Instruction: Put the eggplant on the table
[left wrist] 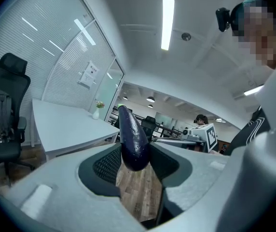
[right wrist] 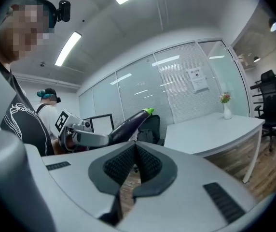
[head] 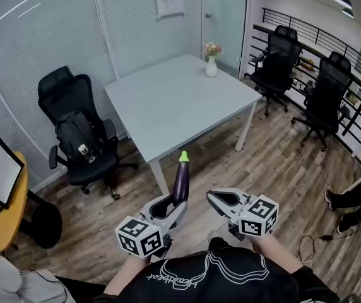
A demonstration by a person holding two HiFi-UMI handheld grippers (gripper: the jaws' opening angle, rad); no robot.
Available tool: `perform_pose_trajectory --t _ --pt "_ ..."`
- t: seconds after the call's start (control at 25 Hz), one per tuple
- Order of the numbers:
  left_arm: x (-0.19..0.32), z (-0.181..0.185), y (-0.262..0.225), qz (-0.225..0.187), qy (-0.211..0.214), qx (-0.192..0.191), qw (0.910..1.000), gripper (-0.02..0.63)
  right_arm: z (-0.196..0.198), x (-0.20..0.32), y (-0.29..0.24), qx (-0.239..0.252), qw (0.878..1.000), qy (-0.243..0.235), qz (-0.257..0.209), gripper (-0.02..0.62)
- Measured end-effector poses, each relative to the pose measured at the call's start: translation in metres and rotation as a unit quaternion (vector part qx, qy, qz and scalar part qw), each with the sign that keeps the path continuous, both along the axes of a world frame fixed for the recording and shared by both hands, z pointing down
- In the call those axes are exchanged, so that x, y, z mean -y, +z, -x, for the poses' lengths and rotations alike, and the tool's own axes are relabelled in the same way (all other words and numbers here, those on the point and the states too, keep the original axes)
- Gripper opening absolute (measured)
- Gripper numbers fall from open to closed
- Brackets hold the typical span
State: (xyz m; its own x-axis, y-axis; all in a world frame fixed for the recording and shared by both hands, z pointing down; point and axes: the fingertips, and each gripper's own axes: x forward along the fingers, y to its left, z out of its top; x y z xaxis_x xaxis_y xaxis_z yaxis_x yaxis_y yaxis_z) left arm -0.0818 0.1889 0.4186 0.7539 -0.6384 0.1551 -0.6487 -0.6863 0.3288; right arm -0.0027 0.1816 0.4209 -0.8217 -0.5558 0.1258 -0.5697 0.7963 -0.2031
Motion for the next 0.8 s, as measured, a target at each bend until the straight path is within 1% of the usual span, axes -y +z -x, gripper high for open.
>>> perform_pose_trajectory --t 0.24,0.44,0.56,0.72,0.8 --pt "0.019 -0.005 0.005 0.006 -0.003 0.001 1.0000 0.192 -0.003 0.020 0.007 0.001 1.000 0.000 0.008 0.009" --pt "0.054 -0.013 0.010 0.012 -0.005 0.011 0.9999 0.191 -0.007 0.060 0.011 0.014 1.000 -0.010 0.016 0.009" --pt "0.086 -0.014 0.016 0.020 -0.014 0.012 0.9996 0.190 -0.008 0.094 0.015 0.017 0.999 -0.025 0.021 0.009" --pt "0.143 -0.013 0.024 0.035 -0.033 0.015 0.9987 0.191 -0.011 0.152 0.023 0.014 0.999 -0.042 0.029 0.009" --pt "0.172 -0.012 0.027 0.042 -0.043 0.015 0.9981 0.190 -0.010 0.181 0.022 0.026 0.997 -0.056 0.036 0.009"
